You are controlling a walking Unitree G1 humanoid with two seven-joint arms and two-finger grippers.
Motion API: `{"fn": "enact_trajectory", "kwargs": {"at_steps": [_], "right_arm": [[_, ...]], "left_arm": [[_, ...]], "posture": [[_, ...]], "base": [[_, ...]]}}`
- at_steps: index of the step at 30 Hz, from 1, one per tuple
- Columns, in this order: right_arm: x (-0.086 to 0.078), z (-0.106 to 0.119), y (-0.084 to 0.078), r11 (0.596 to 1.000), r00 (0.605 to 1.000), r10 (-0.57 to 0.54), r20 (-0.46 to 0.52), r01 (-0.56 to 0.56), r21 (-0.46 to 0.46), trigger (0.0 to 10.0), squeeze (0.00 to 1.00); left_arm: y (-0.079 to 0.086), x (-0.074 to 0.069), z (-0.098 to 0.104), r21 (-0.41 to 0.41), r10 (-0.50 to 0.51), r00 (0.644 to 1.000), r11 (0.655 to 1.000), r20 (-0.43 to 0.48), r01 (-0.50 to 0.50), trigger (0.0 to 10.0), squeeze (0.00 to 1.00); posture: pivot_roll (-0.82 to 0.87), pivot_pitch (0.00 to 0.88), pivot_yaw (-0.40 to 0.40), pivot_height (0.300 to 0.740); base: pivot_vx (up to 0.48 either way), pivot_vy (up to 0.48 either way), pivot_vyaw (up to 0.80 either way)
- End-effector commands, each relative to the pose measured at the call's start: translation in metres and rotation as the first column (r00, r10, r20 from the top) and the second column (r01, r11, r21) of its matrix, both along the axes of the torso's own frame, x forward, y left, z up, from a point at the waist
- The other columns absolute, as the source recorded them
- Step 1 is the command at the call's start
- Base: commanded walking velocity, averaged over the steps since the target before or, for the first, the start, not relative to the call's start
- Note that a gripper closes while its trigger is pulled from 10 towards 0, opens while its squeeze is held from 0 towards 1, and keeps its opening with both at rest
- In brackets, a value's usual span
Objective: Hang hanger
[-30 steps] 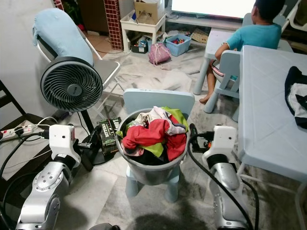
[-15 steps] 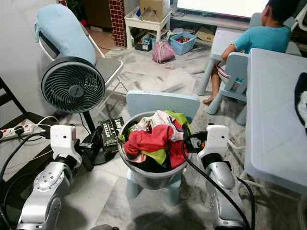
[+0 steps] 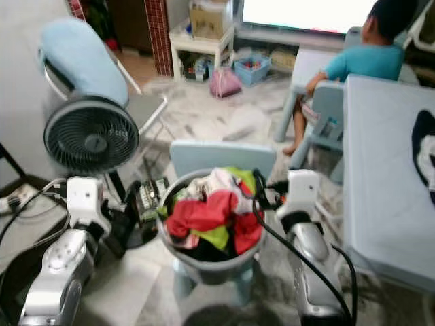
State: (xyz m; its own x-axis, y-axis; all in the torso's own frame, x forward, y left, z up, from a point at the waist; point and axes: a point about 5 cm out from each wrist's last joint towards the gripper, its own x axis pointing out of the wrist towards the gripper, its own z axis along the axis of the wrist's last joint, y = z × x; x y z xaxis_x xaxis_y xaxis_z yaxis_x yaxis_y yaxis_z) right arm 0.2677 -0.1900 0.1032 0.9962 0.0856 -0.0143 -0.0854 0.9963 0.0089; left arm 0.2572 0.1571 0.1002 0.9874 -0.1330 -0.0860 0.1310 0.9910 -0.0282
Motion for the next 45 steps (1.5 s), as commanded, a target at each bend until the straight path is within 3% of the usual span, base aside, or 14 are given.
{"fn": "enact_trajectory", "kwargs": {"at_steps": [1,10,15,21,27,28,30,31,37,40,41,42,45], "right_arm": [[0.0,-0.001,-0.002,1.0,1.0,-0.008,-0.005,0.008,-0.001,10.0,0.0],[-0.006,-0.001,-0.004,1.0,1.0,-0.013,-0.012,0.013,-0.005,10.0,0.0],[-0.019,-0.005,-0.008,1.0,0.999,-0.008,-0.049,0.007,-0.016,10.0,0.0],[-0.042,-0.002,-0.019,0.999,0.997,-0.023,-0.072,0.02,-0.045,10.0,0.0],[-0.063,-0.001,-0.023,0.998,0.993,-0.014,-0.114,0.007,-0.062,10.0,0.0],[-0.066,-0.001,-0.023,0.998,0.993,-0.012,-0.117,0.005,-0.061,10.0,0.0],[-0.067,0.0,-0.022,0.998,0.993,-0.007,-0.118,-0.001,-0.064,10.0,0.0],[-0.067,0.001,-0.02,0.997,0.993,0.003,-0.115,-0.012,-0.073,10.0,0.0],[-0.068,0.006,-0.015,0.995,0.992,0.038,-0.117,-0.048,-0.084,10.0,0.0],[-0.07,0.008,-0.003,0.989,0.981,0.147,-0.124,-0.149,-0.007,10.0,0.0],[-0.074,0.009,0.006,0.969,0.959,0.248,-0.137,-0.244,0.049,10.0,0.0],[-0.082,0.01,0.018,0.924,0.913,0.377,-0.154,-0.361,0.124,10.0,0.0],[-0.085,0.007,0.018,0.912,0.893,0.409,-0.189,-0.391,0.122,10.0,0.0]], "left_arm": [[-0.003,-0.002,0.0,0.001,-0.022,1.0,1.0,-0.007,0.022,10.0,0.0],[-0.004,-0.004,-0.004,-0.023,-0.005,0.999,1.0,-0.035,0.004,10.0,0.0],[0.007,-0.002,-0.02,-0.019,0.018,0.991,1.0,-0.13,-0.02,10.0,0.0],[0.02,0.014,-0.03,0.011,-0.008,0.983,1.0,-0.185,0.01,10.0,0.0],[0.012,0.029,-0.043,0.021,-0.059,0.971,0.998,-0.232,0.066,10.0,0.0],[0.008,0.032,-0.045,0.024,-0.075,0.968,0.996,-0.24,0.083,10.0,0.22],[0.005,0.036,-0.045,0.009,-0.086,0.968,0.996,-0.237,0.091,10.0,0.22],[0.001,0.039,-0.044,0.003,-0.093,0.969,0.995,-0.23,0.096,10.0,1.0],[-0.016,0.053,-0.044,0.012,-0.146,0.966,0.988,-0.214,0.152,10.0,1.0],[-0.017,0.058,-0.051,0.031,-0.156,0.951,0.985,-0.268,0.171,10.0,1.0],[-0.017,0.059,-0.055,0.031,-0.161,0.942,0.984,-0.295,0.178,10.0,0.37],[-0.017,0.059,-0.058,0.006,-0.179,0.934,0.982,-0.309,0.19,0.4,0.0],[-0.019,0.059,-0.062,0.0,-0.209,0.927,0.975,-0.312,0.22,0.0,0.0]], "posture": [[-0.02,0.043,0.014,0.74],[-0.03,0.067,0.004,0.74],[-0.07,0.096,0.002,0.74],[-0.13,0.133,-0.004,0.74],[-0.17,0.162,-0.011,0.74],[-0.18,0.165,-0.01,0.74],[-0.19,0.168,-0.01,0.74],[-0.19,0.17,-0.01,0.74],[-0.2,0.173,-0.011,0.74],[-0.2,0.166,-0.006,0.74],[-0.2,0.161,-0.003,0.74],[-0.21,0.156,0.001,0.74],[-0.21,0.152,0.003,0.74]], "base": [[0.39,0.0,0.0],[0.032,0.0,0.0],[0.0,0.0,-0.59],[0.0,0.0,0.0],[0.0,0.0,0.0],[0.0,0.0,0.0],[0.0,0.0,0.0],[0.0,0.0,0.0],[0.0,0.0,0.0],[0.0,0.0,0.0],[0.0,0.0,0.0],[0.0,0.0,0.0],[0.0,0.0,0.0]]}}
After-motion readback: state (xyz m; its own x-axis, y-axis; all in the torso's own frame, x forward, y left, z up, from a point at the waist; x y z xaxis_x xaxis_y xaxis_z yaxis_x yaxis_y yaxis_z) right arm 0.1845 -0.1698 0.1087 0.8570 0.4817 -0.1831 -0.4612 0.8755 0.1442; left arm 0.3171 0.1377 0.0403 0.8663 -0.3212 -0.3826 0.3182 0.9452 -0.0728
